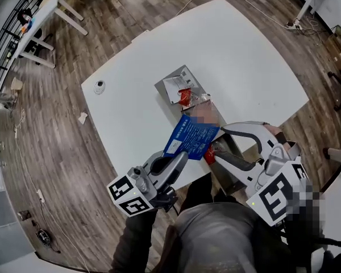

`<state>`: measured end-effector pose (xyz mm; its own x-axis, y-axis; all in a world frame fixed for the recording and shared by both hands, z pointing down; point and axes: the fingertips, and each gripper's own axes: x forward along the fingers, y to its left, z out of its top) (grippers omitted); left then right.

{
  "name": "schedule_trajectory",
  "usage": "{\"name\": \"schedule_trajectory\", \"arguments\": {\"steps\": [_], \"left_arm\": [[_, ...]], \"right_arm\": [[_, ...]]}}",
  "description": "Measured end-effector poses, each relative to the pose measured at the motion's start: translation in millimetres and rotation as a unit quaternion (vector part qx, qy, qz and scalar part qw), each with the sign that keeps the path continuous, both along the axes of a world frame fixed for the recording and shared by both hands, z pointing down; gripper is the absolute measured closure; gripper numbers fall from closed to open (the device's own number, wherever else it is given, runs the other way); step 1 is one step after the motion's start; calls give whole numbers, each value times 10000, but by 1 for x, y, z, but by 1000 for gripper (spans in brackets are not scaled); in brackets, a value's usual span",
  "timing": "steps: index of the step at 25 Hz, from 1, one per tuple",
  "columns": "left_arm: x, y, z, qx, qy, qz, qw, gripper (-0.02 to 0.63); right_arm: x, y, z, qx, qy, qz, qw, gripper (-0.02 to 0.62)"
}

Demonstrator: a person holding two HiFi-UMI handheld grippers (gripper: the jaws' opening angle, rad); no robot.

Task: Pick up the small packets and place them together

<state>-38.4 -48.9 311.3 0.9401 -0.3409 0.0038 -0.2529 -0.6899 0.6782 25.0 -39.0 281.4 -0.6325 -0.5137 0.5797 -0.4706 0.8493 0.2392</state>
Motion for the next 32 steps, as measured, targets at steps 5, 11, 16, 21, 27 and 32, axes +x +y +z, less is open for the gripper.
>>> {"name": "schedule_trajectory", "arguments": {"steps": [5,11,16,21,27,32], "left_arm": [[-4,-1,-17,379,499,865,9943,603],[-9,-8,-15,337,795,1280,9880,603],[-10,-15,-8,237,729,1207,9897,603],[-18,-28,0,253,552,706,9957,601],[-33,-25,3,211,603,341,9974,601],[-29,-15,4,206,641,356,9971,601]], "right_arm": [[-8,-19,-8,-378,-550,-385,9970,399],[-29,-22,18,-876,-641,-824,9907,402],[-30,-25,19,-1050,-693,-1027,9867,520],[-27,-37,21,-1050,-640,-812,9891,545],[-15,-70,19,-586,-251,-203,9978,549],[0,-107,20,443,675,606,9949,549]]}}
